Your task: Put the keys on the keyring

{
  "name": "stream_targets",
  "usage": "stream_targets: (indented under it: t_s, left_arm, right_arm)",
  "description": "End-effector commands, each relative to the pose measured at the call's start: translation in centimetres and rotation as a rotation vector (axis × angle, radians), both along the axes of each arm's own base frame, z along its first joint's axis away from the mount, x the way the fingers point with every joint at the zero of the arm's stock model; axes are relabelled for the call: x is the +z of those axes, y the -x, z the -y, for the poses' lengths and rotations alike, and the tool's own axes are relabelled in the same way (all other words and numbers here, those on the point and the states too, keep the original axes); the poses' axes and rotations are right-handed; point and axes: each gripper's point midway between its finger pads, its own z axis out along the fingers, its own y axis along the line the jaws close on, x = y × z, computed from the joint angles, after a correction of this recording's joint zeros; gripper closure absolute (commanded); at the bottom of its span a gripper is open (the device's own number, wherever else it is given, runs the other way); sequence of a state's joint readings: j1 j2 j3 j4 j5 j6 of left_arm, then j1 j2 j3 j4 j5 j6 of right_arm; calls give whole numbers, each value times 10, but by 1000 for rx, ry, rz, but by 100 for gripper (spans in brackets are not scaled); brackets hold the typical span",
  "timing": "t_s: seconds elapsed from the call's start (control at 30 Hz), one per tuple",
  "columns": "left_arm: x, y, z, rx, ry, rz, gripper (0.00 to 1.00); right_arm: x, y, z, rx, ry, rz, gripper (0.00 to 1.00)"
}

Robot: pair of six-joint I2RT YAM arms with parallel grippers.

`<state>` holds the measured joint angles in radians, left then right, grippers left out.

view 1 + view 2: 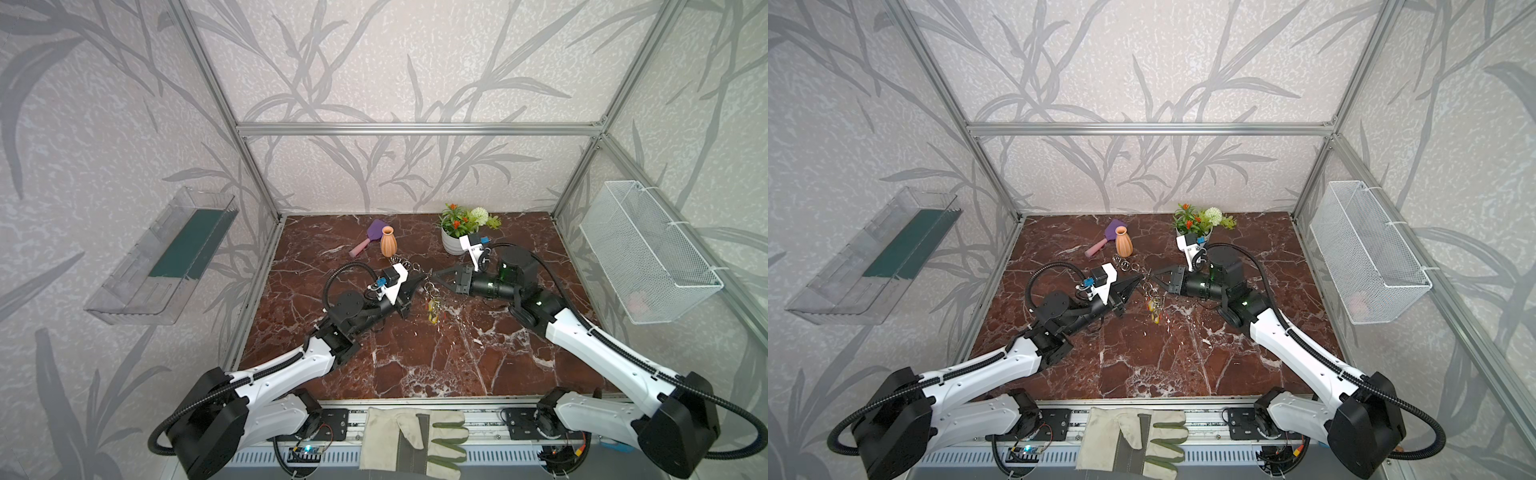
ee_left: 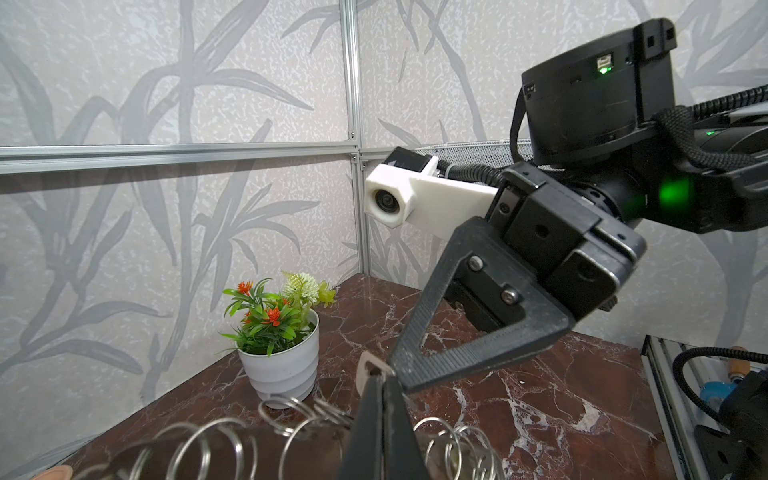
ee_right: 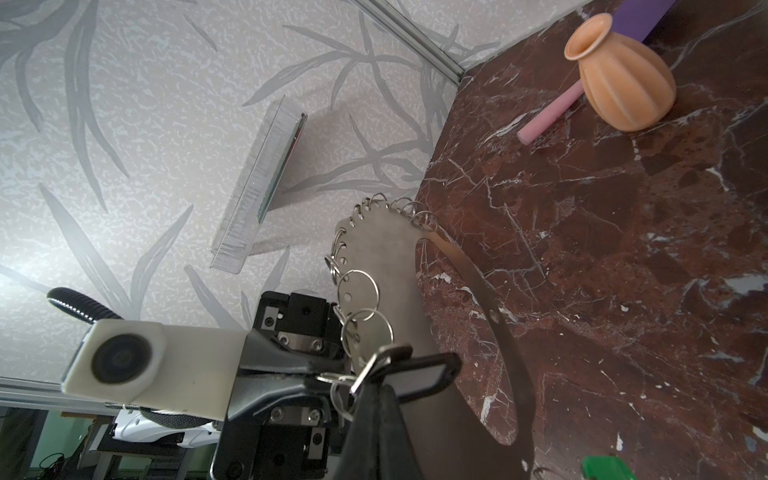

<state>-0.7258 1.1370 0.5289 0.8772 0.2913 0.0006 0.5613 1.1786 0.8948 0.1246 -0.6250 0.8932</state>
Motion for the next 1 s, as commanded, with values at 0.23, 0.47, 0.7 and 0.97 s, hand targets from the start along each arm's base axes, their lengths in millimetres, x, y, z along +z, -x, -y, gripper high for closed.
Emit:
stream_targets:
  t_s: [0.23, 0.47, 0.7, 0.97]
  left_arm:
    - [27, 8, -1, -21, 74, 82, 100]
    - [24, 8, 0, -30, 64, 73, 100]
    - [18, 7, 1, -20, 42, 66, 100]
    - [18, 5, 3, -18, 39, 66, 100]
  right_arm:
    - [-12, -1, 0, -3, 44, -16, 100]
    - [14, 0, 12, -29, 31, 57, 80]
    - [32, 5, 6, 9, -75, 57, 62]
    - [29, 8, -4, 45, -118, 12, 62]
